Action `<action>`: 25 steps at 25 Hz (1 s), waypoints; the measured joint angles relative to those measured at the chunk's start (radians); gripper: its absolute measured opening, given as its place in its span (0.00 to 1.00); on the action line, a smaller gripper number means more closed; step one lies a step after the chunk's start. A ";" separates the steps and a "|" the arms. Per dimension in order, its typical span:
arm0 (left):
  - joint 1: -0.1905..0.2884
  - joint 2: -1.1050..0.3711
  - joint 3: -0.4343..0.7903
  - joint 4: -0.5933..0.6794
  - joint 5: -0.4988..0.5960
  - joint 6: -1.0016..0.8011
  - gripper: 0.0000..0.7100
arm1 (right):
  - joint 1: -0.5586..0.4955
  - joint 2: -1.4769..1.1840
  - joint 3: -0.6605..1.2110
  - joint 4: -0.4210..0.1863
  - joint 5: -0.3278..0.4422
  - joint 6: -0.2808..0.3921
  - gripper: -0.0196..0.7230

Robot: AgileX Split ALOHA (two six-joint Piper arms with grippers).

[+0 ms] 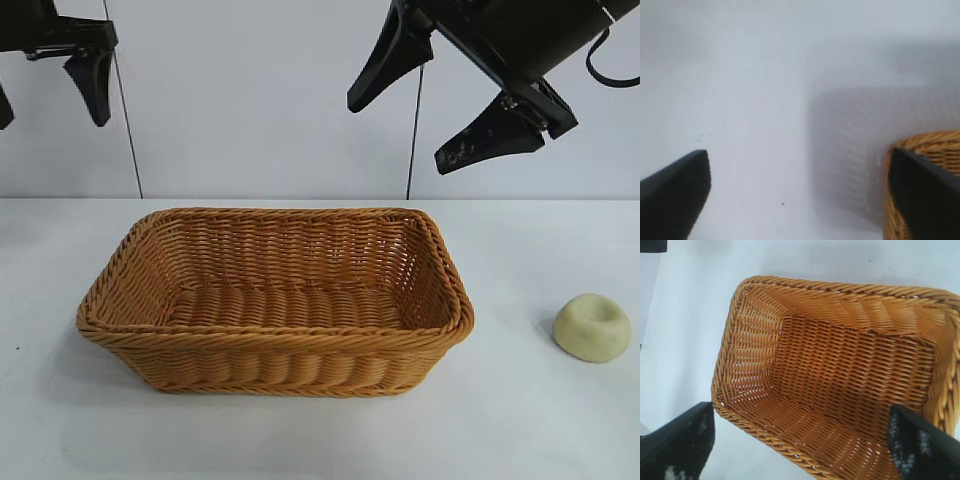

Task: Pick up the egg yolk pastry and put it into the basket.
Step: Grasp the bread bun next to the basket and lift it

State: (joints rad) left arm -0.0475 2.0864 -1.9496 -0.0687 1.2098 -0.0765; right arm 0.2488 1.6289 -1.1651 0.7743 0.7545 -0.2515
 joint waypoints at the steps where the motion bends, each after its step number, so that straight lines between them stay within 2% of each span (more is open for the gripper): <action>1: 0.018 0.000 0.000 0.003 0.000 0.000 0.98 | 0.000 0.000 0.000 0.000 0.000 0.000 0.92; 5: 0.052 -0.039 0.047 0.010 0.000 0.002 0.98 | 0.000 0.000 0.000 0.000 0.000 0.000 0.92; 10: 0.049 -0.189 0.247 0.008 -0.001 0.034 0.98 | 0.000 0.000 0.000 0.000 0.000 0.000 0.92; 18: 0.046 -0.616 0.695 0.023 0.000 0.068 0.98 | 0.000 0.000 0.000 0.000 0.000 0.000 0.92; 25: 0.046 -1.003 1.034 0.026 0.002 0.068 0.98 | 0.000 0.000 0.000 0.000 0.000 0.000 0.92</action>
State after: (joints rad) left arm -0.0017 1.0833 -0.9151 -0.0425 1.2117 -0.0086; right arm 0.2488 1.6289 -1.1651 0.7743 0.7545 -0.2515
